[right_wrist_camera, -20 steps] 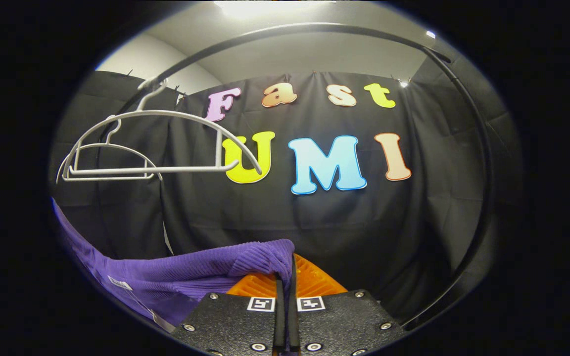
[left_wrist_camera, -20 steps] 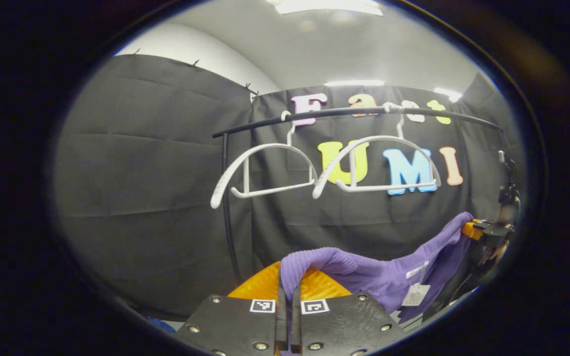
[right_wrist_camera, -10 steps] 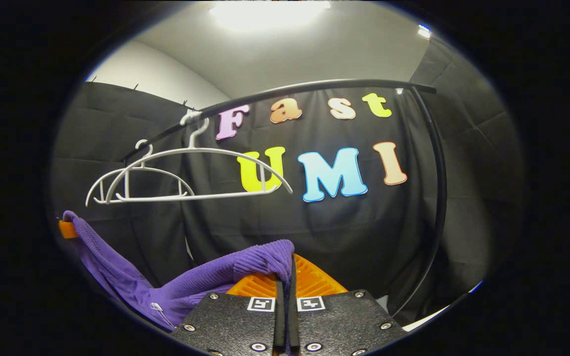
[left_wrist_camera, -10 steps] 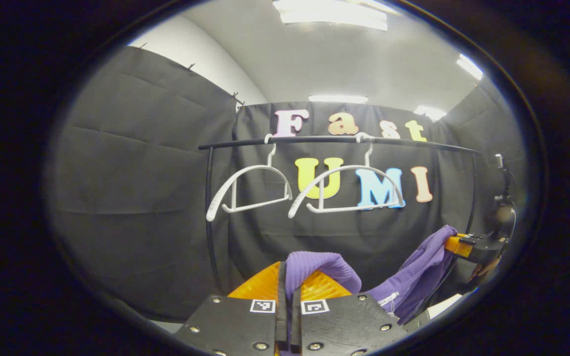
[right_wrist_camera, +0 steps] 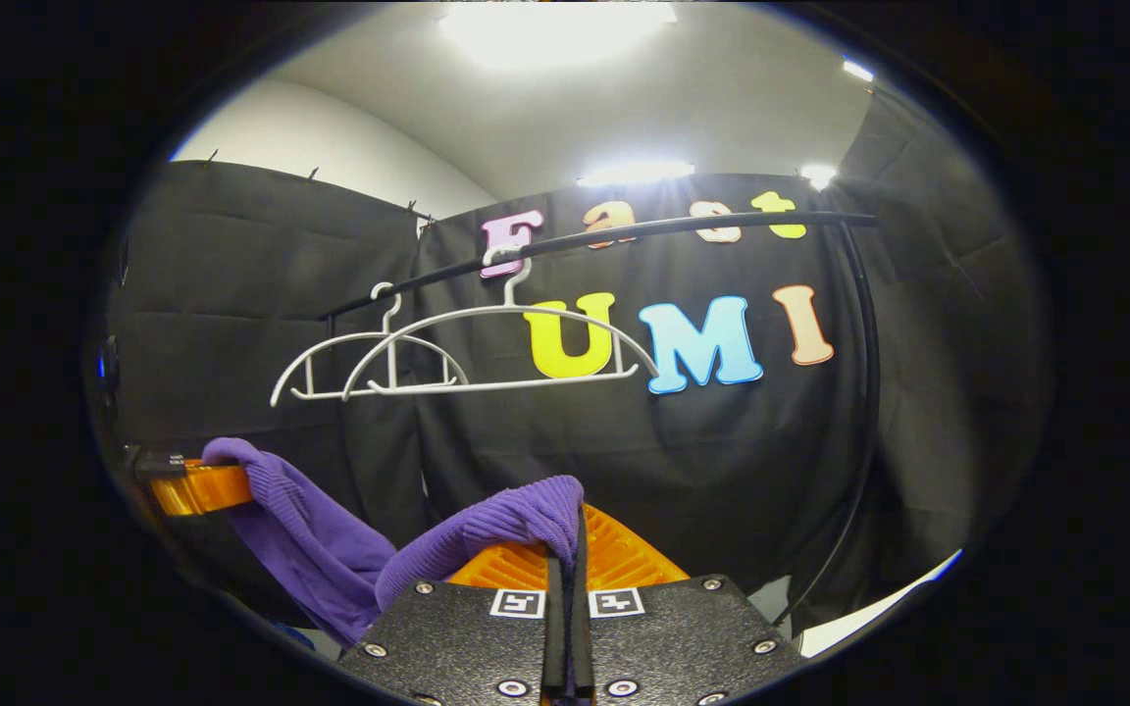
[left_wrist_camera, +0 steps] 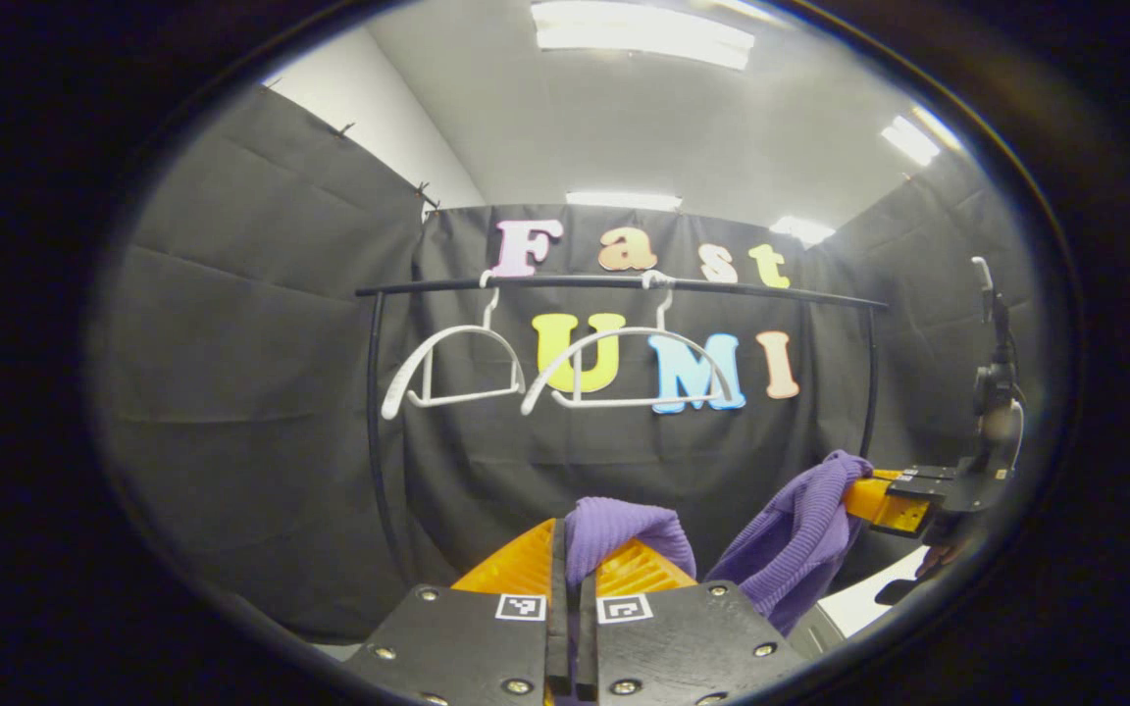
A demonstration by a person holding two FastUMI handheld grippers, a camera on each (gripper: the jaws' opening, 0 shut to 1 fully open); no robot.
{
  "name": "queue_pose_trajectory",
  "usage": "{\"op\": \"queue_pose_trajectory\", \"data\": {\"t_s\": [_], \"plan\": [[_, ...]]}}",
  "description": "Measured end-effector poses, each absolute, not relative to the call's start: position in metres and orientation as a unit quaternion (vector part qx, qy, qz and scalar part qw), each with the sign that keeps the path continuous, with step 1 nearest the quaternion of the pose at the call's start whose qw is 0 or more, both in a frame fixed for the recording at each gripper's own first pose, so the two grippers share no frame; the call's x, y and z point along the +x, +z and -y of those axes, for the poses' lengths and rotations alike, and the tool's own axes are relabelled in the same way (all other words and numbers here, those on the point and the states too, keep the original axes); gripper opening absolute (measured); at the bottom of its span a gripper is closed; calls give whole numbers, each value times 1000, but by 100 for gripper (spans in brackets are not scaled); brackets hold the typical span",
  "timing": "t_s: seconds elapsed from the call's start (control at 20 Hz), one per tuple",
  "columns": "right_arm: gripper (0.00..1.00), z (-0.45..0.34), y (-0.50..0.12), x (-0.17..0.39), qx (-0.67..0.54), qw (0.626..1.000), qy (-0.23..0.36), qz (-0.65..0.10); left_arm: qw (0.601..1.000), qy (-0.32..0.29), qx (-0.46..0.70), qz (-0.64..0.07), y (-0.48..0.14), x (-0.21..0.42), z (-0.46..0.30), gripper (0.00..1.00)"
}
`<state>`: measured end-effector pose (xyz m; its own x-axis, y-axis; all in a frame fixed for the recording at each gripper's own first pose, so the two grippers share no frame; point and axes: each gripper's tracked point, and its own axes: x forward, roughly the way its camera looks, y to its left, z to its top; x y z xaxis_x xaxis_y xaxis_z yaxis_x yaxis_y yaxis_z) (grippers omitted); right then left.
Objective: Grasp the clothes on the hanger with both hands and then place them into the laundry hamper below.
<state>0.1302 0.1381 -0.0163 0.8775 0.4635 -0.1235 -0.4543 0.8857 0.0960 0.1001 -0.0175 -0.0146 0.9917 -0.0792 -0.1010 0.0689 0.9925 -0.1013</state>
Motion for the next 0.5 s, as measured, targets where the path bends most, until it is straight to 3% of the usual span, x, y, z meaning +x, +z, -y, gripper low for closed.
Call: {"op": "queue_pose_trajectory", "data": {"t_s": [0.5], "plan": [[2,-169,-103,89,9,957,253,-140,989,-71,-77,-104,-98,91,48,6]]}}
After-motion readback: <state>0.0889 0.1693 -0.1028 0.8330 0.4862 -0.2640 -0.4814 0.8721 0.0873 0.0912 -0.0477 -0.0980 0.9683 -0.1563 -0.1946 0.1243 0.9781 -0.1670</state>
